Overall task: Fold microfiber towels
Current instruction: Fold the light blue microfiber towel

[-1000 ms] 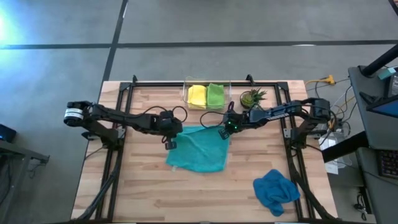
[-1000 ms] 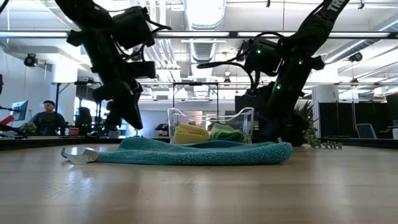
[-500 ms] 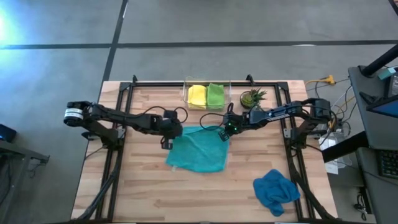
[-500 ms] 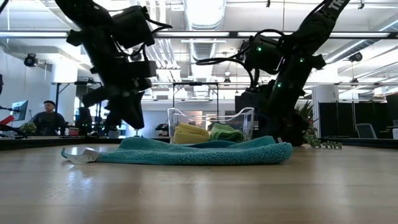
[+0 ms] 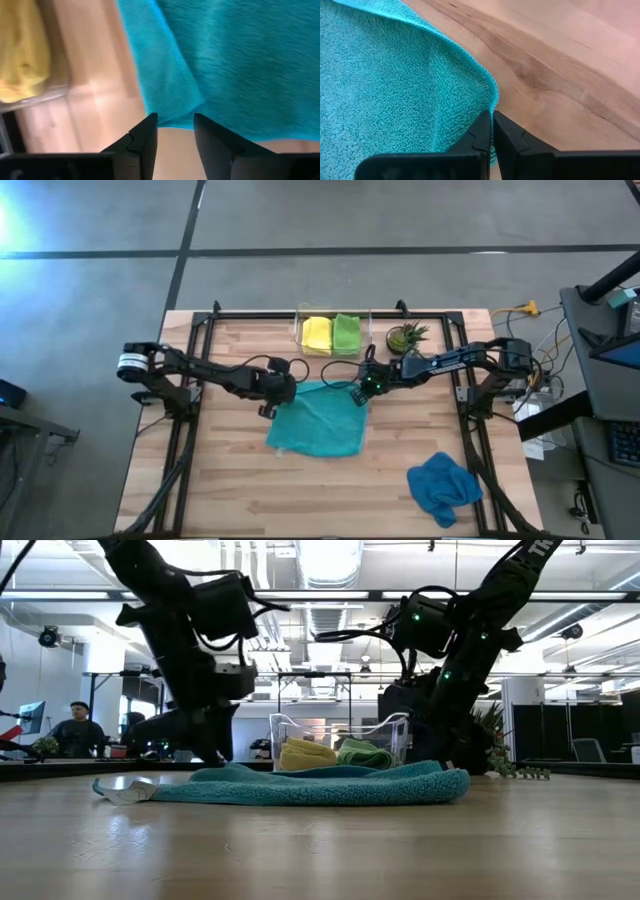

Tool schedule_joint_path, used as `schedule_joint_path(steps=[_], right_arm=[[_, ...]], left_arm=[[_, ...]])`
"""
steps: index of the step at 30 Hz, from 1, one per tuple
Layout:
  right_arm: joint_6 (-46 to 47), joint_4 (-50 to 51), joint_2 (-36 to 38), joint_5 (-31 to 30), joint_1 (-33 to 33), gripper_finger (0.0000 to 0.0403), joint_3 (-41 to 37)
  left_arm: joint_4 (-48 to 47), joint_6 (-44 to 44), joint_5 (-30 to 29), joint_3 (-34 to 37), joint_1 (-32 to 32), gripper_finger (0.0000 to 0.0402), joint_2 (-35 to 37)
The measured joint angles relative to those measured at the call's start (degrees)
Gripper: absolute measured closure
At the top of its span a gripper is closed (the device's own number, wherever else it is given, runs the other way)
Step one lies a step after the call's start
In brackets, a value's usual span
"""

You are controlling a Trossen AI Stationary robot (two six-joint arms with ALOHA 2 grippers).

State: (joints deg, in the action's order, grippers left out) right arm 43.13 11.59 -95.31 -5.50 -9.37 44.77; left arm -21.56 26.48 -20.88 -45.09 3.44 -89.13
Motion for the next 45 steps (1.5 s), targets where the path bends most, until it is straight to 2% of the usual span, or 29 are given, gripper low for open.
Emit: schedule_joint_path(steps=[4,10,18,26,31,39,45], right_arm=[[0.14,-0.03,0.02,0.00,0.00,0.0394,0.00],[0.14,-0.06,0.02,-0.02,0.00,0.0394,0.00],[0.14,-0.12,0.02,-0.04,-0.02,0.0394,0.00],[0.29,-0.25,0.02,-0.04,-0.02,0.0394,0.02],[0.38,-0.30,0.02,0.98,-0.02,0.0394,0.02],[-0.22,0.28,0.81,1.45,0.63,0.0394,0.04],[-3.12,0.79,8.89,1.14,2.57,0.0394,0.04]], left_arm=[[0.43,0.02,-1.27,-1.43,-0.07,0.0288,-0.34],[2.64,2.38,2.47,-1.48,-0.11,0.0288,-0.36],[3.04,2.91,2.81,-1.48,-0.11,0.0290,-0.57],[3.06,2.91,5.32,-1.50,-0.15,0.0357,-3.84],[2.27,2.78,1.95,-2.13,-0.17,0.0394,-4.32],[-1.22,-2.86,-1.57,-2.52,-0.17,0.0401,2.82],[-6.02,-16.23,-0.02,-2.49,-0.81,0.0401,12.73]])
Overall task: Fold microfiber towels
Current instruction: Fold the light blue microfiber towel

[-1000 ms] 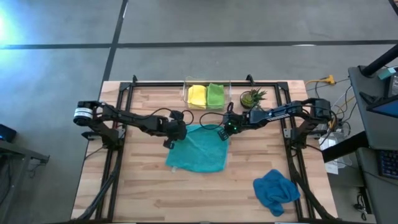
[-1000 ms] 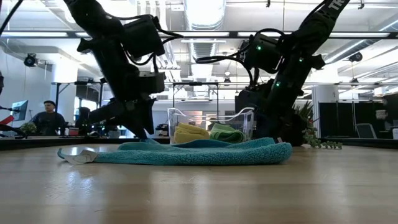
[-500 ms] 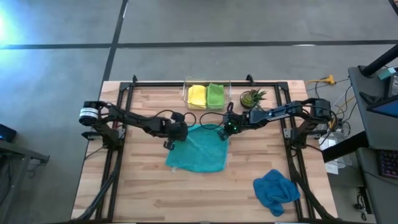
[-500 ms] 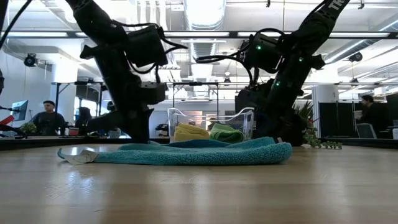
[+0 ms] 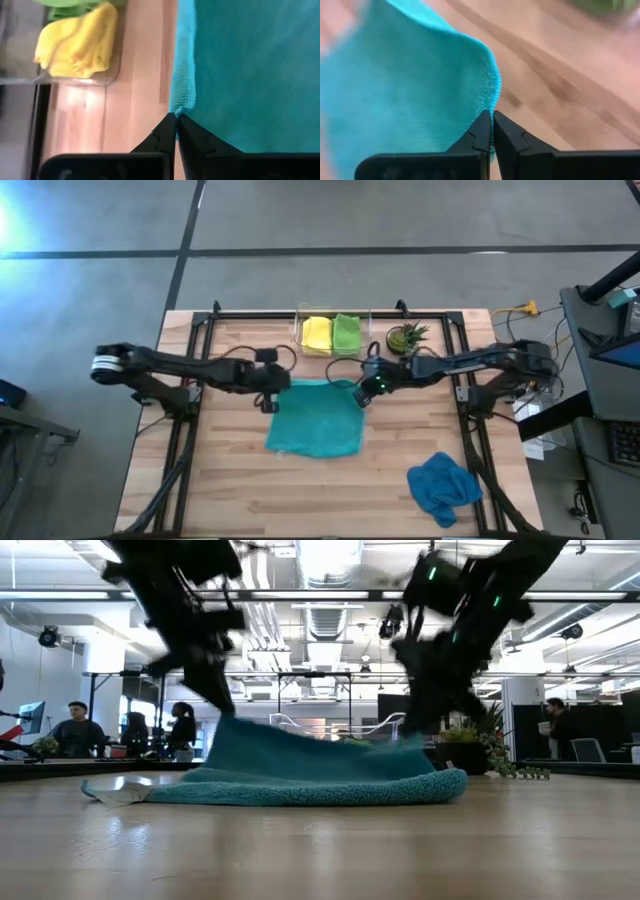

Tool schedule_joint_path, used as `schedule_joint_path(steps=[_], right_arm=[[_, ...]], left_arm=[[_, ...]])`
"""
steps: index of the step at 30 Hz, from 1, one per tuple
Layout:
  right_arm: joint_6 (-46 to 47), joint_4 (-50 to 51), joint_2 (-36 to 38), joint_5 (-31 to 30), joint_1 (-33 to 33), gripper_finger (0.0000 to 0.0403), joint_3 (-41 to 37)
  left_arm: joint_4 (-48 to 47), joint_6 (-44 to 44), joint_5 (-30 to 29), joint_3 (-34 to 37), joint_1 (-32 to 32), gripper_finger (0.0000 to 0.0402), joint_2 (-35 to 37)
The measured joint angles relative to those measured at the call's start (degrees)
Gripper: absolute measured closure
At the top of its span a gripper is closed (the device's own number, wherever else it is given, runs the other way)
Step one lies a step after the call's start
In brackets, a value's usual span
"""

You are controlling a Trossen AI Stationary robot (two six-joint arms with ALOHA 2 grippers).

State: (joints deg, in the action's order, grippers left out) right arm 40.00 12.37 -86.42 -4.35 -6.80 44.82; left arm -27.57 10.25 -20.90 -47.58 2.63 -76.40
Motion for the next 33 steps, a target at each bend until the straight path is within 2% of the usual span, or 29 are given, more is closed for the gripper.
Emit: schedule_joint_path(steps=[4,8,10,14,17,20,23,26,29,33], right_arm=[[-0.17,1.93,11.03,-3.88,4.05,0.0394,0.00],[1.44,5.93,23.75,-6.24,10.70,0.0394,0.55],[3.97,10.40,28.47,-6.34,15.35,0.0394,2.18],[10.95,19.32,32.76,-7.46,26.87,0.0394,7.51],[17.70,22.22,31.88,-8.91,35.67,0.0394,11.77],[24.45,22.37,27.93,-9.04,42.60,0.0394,15.58],[27.93,22.16,21.96,-8.78,46.75,0.0394,20.32],[27.29,22.73,16.70,-8.75,47.57,0.0394,25.46],[24.71,26.52,13.27,-8.76,46.33,0.0394,29.20],[21.44,27.72,12.42,-6.69,43.20,0.0394,30.73]], left_arm=[[-1.51,-12.67,4.29,-0.10,-1.48,0.0401,8.87],[-0.76,-27.21,12.48,-0.11,-4.72,0.0401,17.88],[0.38,-34.87,16.29,-0.10,-7.30,0.0401,21.62],[3.66,-49.32,18.79,-0.06,-15.31,0.0401,25.90],[6.79,-59.31,19.12,0.02,-22.54,0.0401,25.63],[12.85,-68.50,18.98,0.12,-29.90,0.0401,22.03],[22.15,-73.17,15.32,0.18,-35.66,0.0401,17.03],[28.69,-73.39,10.98,0.18,-38.31,0.0401,13.14],[27.86,-73.35,10.83,0.20,-38.19,0.0401,10.07],[29.45,-66.19,10.81,0.16,-36.12,0.0401,6.48]])
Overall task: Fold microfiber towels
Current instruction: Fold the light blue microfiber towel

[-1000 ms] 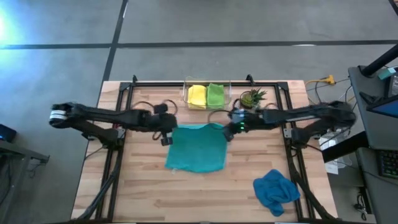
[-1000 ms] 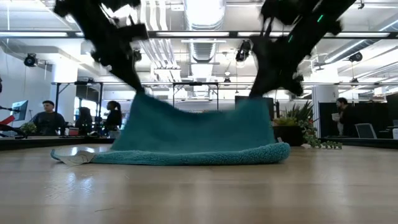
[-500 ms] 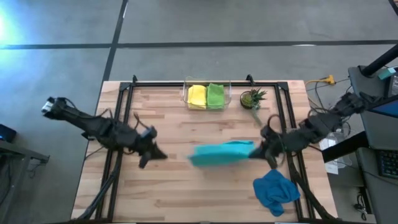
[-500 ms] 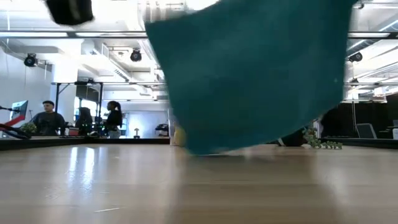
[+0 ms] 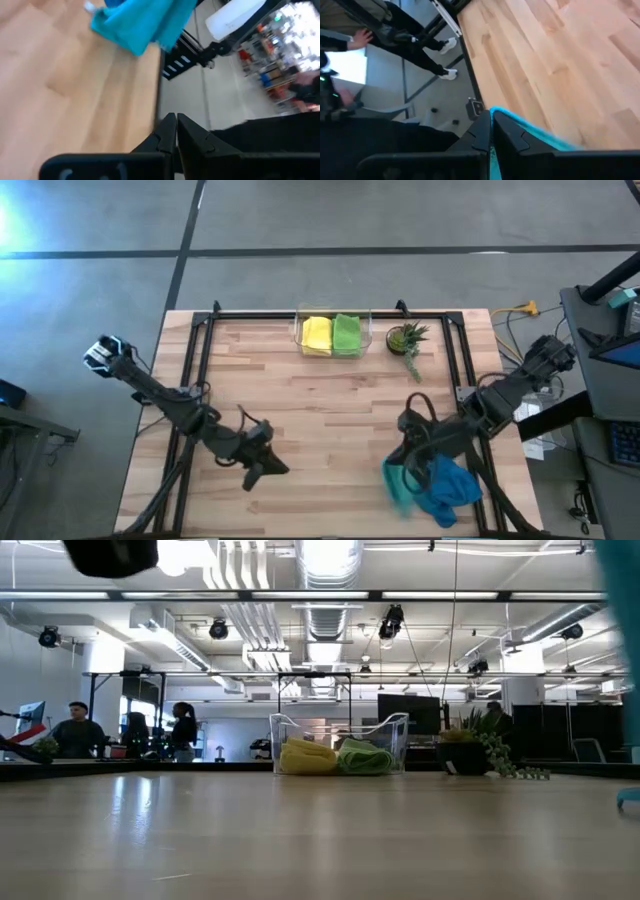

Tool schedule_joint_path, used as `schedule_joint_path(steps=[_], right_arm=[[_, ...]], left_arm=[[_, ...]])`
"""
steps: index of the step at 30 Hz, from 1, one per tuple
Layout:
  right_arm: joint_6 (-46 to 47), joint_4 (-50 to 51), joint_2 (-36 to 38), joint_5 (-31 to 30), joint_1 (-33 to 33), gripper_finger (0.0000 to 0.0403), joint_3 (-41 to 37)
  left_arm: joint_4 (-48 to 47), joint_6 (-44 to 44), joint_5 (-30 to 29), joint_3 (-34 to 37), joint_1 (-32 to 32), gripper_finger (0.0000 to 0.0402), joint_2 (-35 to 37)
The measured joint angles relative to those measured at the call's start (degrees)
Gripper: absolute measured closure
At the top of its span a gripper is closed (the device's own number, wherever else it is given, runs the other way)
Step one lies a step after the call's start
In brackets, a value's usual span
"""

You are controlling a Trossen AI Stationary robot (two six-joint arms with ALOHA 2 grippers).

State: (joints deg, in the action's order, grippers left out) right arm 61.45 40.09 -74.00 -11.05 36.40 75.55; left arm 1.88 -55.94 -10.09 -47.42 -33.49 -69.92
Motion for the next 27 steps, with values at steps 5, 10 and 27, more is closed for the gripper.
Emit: schedule_joint_path(steps=[5,10,27], right_arm=[[-1.19,-0.03,1.13,3.60,-3.04,0.0394,1.28],[-2.72,-1.98,0.77,7.42,-3.59,0.0394,4.44],[-14.29,-0.85,-4.65,14.16,-5.73,0.0394,15.30]], left_arm=[[5.16,8.42,2.92,0.13,3.58,0.0401,-2.33],[5.29,14.07,6.90,0.13,6.33,0.0401,-2.05],[26.16,39.24,19.31,-0.08,21.94,0.0373,-14.66]])
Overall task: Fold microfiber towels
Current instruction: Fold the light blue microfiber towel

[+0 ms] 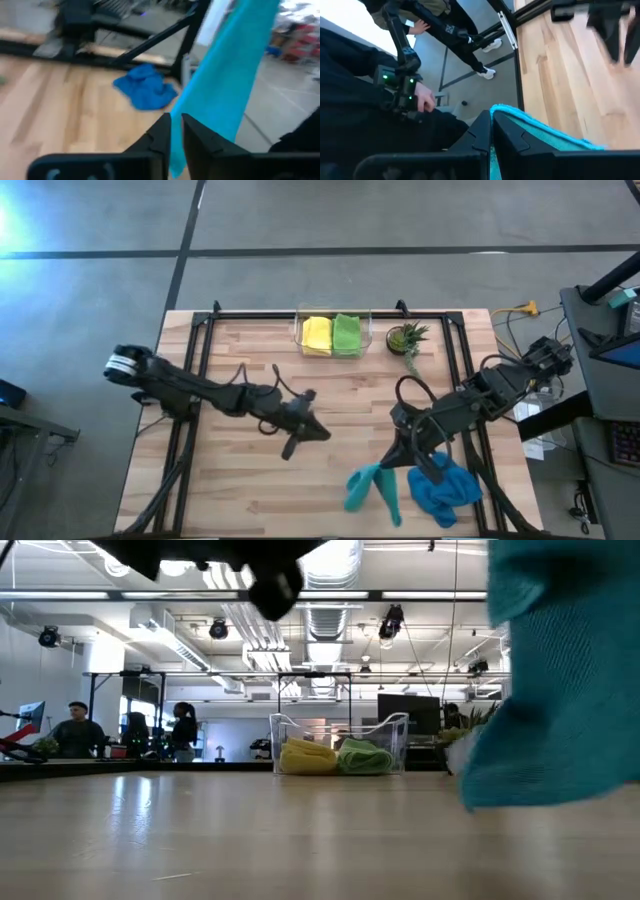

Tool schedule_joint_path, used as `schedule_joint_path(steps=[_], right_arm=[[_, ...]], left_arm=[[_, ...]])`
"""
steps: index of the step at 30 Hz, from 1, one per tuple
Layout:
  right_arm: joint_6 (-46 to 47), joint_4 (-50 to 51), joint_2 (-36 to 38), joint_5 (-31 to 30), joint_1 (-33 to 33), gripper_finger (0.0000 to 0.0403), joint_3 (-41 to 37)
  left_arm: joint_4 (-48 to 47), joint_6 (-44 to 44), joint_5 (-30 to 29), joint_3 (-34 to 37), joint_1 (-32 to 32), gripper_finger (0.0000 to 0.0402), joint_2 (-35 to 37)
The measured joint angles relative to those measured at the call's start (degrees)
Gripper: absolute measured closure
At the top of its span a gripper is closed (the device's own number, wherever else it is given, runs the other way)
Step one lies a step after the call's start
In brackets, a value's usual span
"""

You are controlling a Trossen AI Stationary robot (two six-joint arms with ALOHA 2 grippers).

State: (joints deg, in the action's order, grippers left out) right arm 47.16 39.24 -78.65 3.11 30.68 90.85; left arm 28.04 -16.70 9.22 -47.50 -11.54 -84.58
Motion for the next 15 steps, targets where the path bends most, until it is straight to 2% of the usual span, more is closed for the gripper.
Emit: schedule_joint_path(steps=[2,4,8,10,15], right_arm=[[-0.80,0.69,0.07,0.19,-0.28,0.0394,0.38],[-1.16,2.42,0.07,1.56,-0.74,0.0394,0.77],[-2.26,3.16,0.07,3.77,-1.83,0.0394,0.81],[-2.41,3.83,0.09,3.77,-2.55,0.0394,0.83],[-2.79,6.24,0.10,3.90,-4.54,0.0394,0.83]], left_arm=[[5.32,0.59,2.66,-0.62,0.36,0.0348,-3.48],[8.48,0.57,2.91,-2.59,0.60,0.0319,-7.15],[8.60,0.54,3.02,-7.81,0.71,0.0260,-13.09],[8.54,0.52,5.35,-10.63,0.71,0.0235,-15.41],[8.67,-1.18,7.99,-14.45,0.72,0.0196,-18.73]])
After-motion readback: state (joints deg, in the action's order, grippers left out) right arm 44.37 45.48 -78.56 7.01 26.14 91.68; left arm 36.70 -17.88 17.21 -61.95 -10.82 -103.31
